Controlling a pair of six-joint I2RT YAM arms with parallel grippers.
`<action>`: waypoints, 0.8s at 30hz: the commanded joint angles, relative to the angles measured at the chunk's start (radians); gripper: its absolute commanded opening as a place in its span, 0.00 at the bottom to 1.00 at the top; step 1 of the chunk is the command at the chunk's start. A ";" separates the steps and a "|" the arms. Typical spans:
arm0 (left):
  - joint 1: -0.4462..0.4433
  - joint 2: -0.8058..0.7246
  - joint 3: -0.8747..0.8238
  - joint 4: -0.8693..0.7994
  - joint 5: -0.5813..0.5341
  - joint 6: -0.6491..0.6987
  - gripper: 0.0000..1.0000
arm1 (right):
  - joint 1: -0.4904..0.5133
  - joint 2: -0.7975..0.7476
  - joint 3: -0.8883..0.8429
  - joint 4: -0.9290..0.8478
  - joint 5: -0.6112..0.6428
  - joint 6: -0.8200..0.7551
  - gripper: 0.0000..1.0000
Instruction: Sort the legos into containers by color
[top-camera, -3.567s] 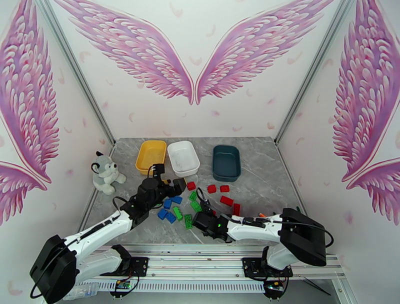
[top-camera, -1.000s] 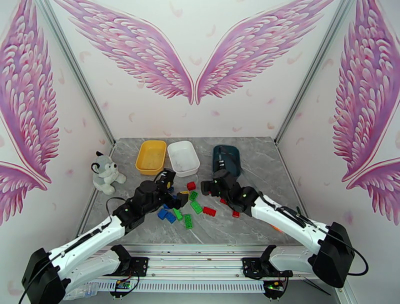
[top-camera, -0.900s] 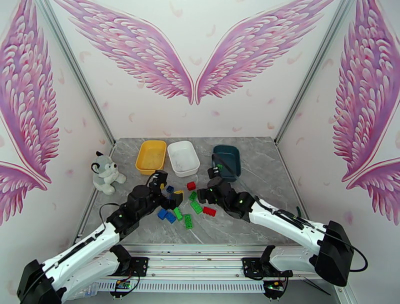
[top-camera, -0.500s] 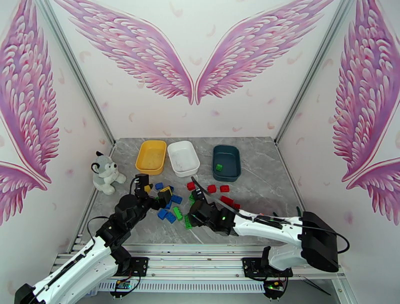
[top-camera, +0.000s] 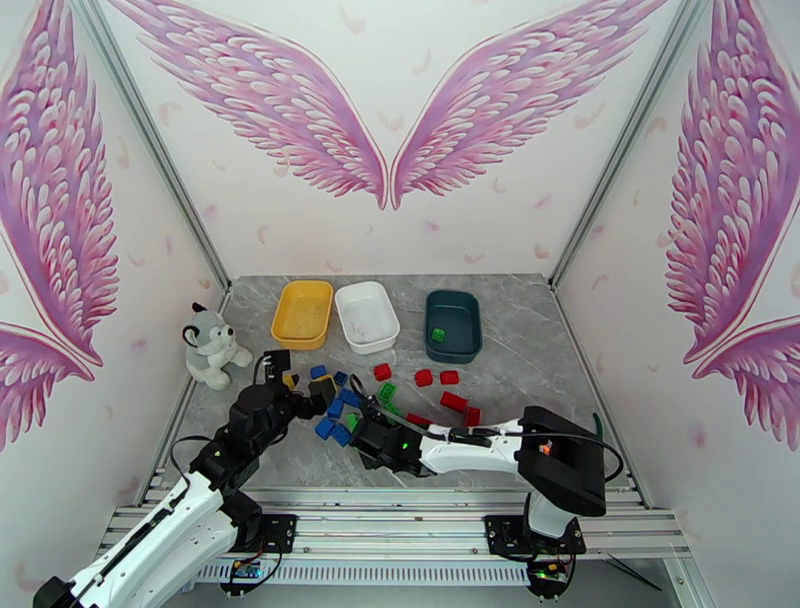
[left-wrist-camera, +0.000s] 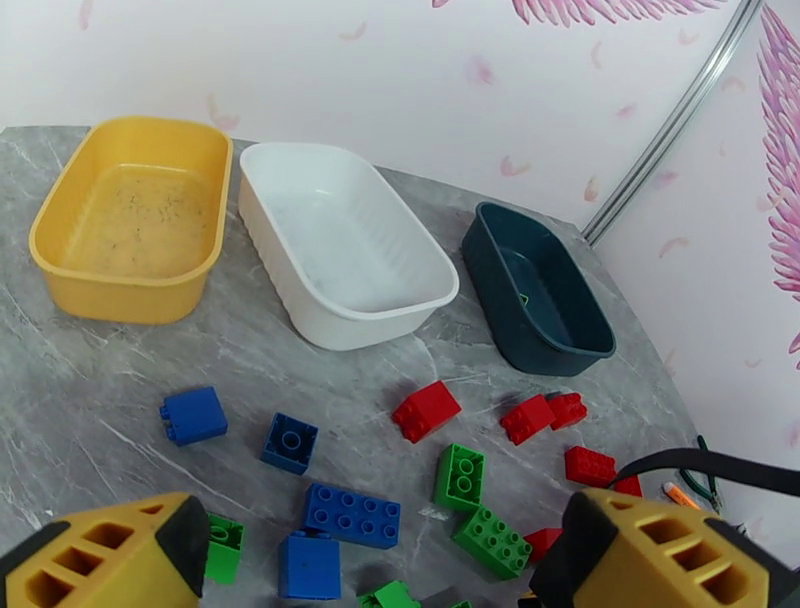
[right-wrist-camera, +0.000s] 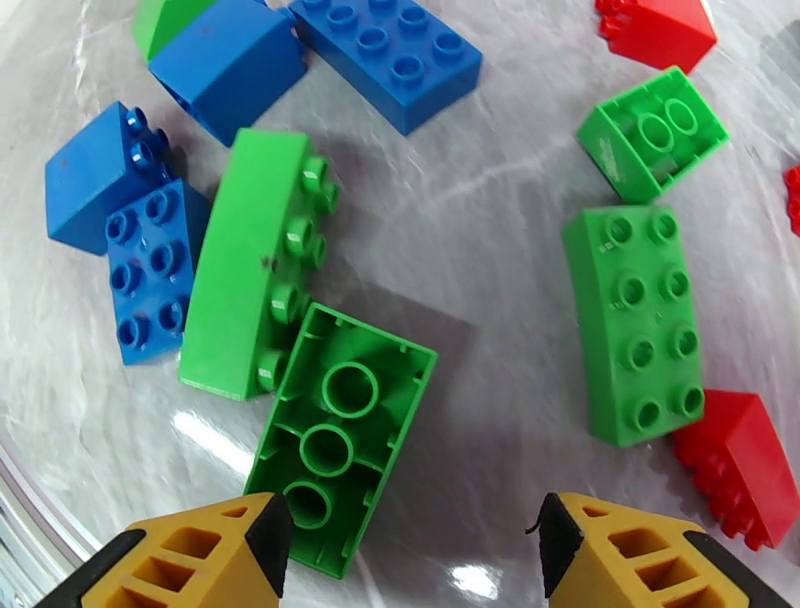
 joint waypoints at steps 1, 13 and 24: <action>0.014 0.000 -0.018 -0.015 0.051 -0.020 0.99 | 0.012 0.045 0.026 0.009 -0.028 0.017 0.71; 0.028 -0.001 -0.020 0.013 0.066 -0.022 0.99 | 0.045 -0.068 0.002 -0.036 0.048 0.071 0.66; 0.038 0.000 -0.027 0.050 0.054 -0.027 0.99 | 0.073 0.027 0.055 -0.008 0.070 0.107 0.72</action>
